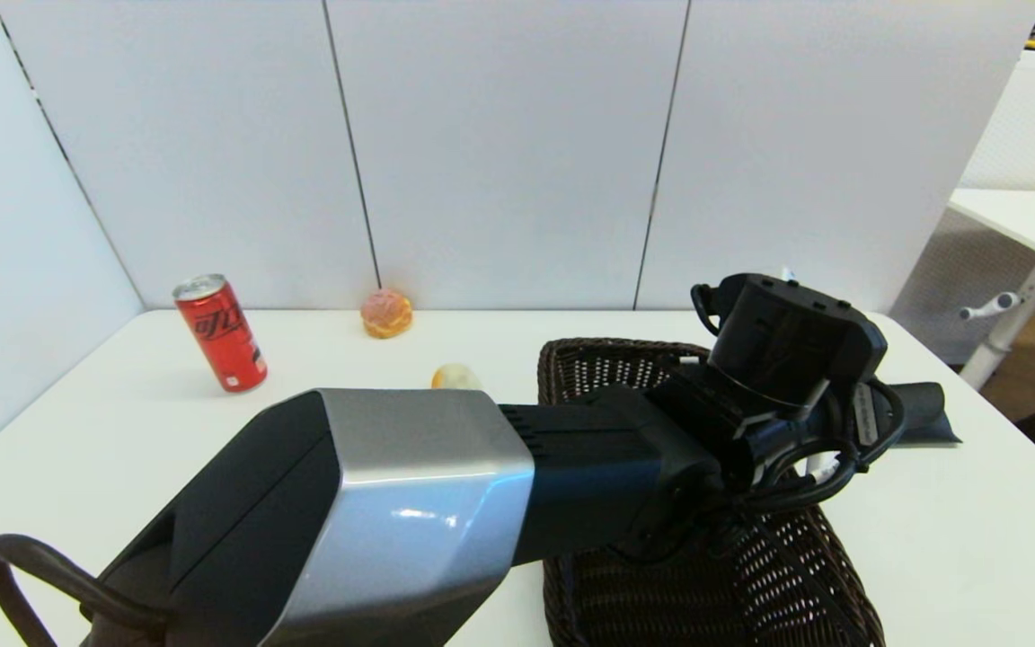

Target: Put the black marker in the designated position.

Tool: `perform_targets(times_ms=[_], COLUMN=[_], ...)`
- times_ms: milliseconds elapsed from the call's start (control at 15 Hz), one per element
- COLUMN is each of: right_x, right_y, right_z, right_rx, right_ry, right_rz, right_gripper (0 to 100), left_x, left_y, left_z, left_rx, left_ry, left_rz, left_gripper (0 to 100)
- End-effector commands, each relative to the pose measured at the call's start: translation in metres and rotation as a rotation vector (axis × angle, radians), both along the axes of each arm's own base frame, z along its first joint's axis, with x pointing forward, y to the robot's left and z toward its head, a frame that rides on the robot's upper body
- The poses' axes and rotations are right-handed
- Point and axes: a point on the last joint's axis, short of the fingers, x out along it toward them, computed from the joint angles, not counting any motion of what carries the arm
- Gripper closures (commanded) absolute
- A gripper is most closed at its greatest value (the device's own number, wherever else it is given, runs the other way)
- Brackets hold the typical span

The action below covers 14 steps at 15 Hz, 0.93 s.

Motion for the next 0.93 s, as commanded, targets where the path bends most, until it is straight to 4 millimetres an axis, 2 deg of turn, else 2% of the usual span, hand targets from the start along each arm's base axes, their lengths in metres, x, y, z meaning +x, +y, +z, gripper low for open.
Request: perform_targets(times_ms=[67,333,400,733,800,933], right_x=[0.0,0.0,0.0,0.0,0.0,0.0], right_y=[0.0,0.0,0.0,0.0,0.0,0.0], right_z=[0.0,0.0,0.0,0.0,0.0,0.0], right_rx=[-0.001,-0.001,-0.001,-0.001,-0.001,-0.001], right_ry=[0.002,0.002,0.002,0.002,0.002,0.002], right_rz=[0.0,0.0,0.0,0.0,0.0,0.0], right_gripper=[0,0,0,0,0,0], left_x=[0.0,0.001,0.001,0.0,0.0,0.0], left_y=[0.001,0.002,0.002,0.003,0.004,0.019], left_z=[0.002,0.005,0.005,0.007,0.01,0.03], left_rx=[-0.006,-0.009,-0.011,-0.006,-0.009,0.023], left_ry=[-0.004,-0.007,-0.008,-0.013,-0.017,-0.032], left_rz=[0.001,0.006,0.007,0.026,0.029,0.037], left_gripper=[100,100,0,0,0,0])
